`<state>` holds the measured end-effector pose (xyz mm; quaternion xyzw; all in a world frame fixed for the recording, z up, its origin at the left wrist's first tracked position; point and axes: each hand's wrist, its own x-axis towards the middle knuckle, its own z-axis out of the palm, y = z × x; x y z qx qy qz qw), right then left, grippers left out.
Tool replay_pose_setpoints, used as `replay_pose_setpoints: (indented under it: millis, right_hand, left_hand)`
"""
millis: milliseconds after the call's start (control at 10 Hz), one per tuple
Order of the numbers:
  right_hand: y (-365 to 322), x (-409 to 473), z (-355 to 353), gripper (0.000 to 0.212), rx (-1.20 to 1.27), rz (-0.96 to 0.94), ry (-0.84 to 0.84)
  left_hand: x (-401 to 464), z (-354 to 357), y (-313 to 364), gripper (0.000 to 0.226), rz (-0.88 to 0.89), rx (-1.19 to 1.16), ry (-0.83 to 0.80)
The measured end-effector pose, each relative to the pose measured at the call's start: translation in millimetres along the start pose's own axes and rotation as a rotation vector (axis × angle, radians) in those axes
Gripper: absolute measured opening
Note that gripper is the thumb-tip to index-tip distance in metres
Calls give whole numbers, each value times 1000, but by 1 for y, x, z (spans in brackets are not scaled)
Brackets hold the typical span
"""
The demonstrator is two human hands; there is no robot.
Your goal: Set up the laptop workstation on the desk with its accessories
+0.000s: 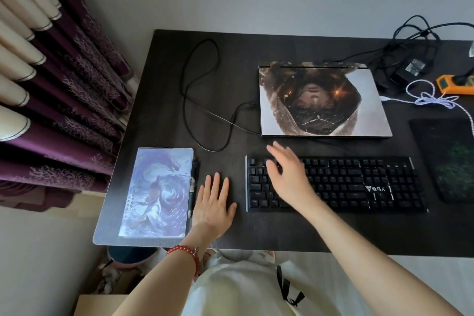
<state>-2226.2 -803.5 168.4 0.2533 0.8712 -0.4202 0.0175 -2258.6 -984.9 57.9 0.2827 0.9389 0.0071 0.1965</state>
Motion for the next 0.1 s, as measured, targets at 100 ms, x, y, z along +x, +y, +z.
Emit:
replay_pose_setpoints:
  millis: [100]
  right_hand:
    - [-58, -9, -78, 22, 503, -151, 97]
  left_hand:
    - [4, 3, 2, 69, -13, -4, -32]
